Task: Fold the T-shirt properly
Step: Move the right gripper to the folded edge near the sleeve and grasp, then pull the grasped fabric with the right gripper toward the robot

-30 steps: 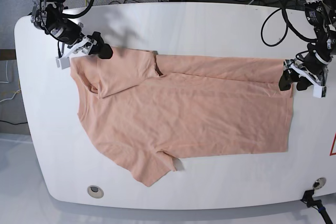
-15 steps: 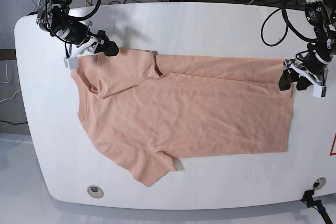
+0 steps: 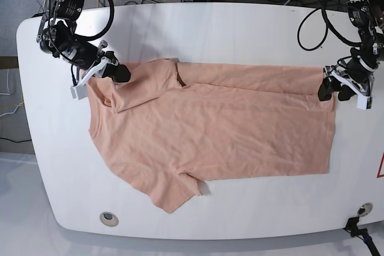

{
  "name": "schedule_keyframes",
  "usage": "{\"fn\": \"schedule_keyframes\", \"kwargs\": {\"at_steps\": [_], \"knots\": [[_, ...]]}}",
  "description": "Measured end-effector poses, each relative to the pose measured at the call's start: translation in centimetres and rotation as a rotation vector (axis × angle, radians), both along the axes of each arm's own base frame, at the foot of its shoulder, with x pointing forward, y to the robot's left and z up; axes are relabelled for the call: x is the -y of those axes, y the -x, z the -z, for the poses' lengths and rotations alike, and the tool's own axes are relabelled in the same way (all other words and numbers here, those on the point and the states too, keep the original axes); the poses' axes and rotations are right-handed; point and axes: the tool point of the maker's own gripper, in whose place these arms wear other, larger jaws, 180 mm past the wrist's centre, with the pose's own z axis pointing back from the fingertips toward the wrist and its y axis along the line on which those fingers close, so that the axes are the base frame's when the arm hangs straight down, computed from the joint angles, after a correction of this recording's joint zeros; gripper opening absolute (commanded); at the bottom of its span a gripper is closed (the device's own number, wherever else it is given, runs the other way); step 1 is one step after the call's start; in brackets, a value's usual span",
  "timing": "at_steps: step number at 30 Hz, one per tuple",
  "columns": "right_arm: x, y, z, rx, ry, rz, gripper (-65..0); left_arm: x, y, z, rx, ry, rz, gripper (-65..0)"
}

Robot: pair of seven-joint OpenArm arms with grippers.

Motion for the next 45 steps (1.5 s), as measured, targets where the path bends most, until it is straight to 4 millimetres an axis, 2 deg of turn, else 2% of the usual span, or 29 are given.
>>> {"fn": "schedule_keyframes", "kwargs": {"at_steps": [3, 7, 11, 13, 17, 21, 25, 30, 33, 37, 39, 45], "knots": [[0.0, -1.6, -1.2, 0.043, 0.001, -0.003, -65.0, 0.0, 0.0, 0.0, -0.001, -0.001, 0.000, -23.0], [-0.4, -4.7, -3.6, 0.126, -0.028, 0.008, -65.0, 0.0, 0.0, 0.0, 0.000, 0.000, 0.000, -23.0], [-0.8, -6.7, -2.7, 0.092, -0.093, 0.024, -65.0, 0.0, 0.1, 0.1, -0.003, -0.002, 0.000, -23.0], [-1.0, -7.9, -3.0, 0.097, -0.118, 0.032, -65.0, 0.0, 0.1, 0.1, -0.002, 0.000, 0.000, -23.0], [-3.3, -10.2, -3.9, 0.117, -0.211, 0.030, -65.0, 0.0, 0.1, 0.1, -0.002, -0.001, 0.000, -23.0], [-4.9, -11.5, -4.4, 0.115, -0.269, 0.025, -65.0, 0.0, 0.1, 0.1, -0.003, -0.002, 0.000, -23.0], [-5.3, -12.8, -4.0, 0.099, -0.314, 0.047, -65.0, 0.0, 0.1, 0.1, -0.004, -0.002, 0.000, -23.0], [-4.6, -13.7, -4.0, 0.116, -0.334, 0.110, -37.3, 0.0, 0.1, 0.1, -0.004, -0.003, 0.000, -23.0], [-4.6, -14.0, -4.3, 0.127, -0.336, 0.115, -26.4, 0.0, 0.1, 0.1, -0.004, -0.003, 0.000, -23.0], [-4.4, -13.9, -4.2, 0.125, -0.331, 0.115, -25.4, 0.0, 0.1, 0.1, -0.004, -0.002, 0.000, -23.0], [-3.5, -13.7, -4.0, 0.120, -0.309, 0.113, -25.4, 0.0, 0.1, 0.1, -0.004, -0.003, 0.000, -23.0], [2.1, -11.4, -4.1, 0.145, -0.128, 0.134, -25.4, 0.0, 0.1, 0.1, -0.002, -0.001, 0.001, -23.0]]}}
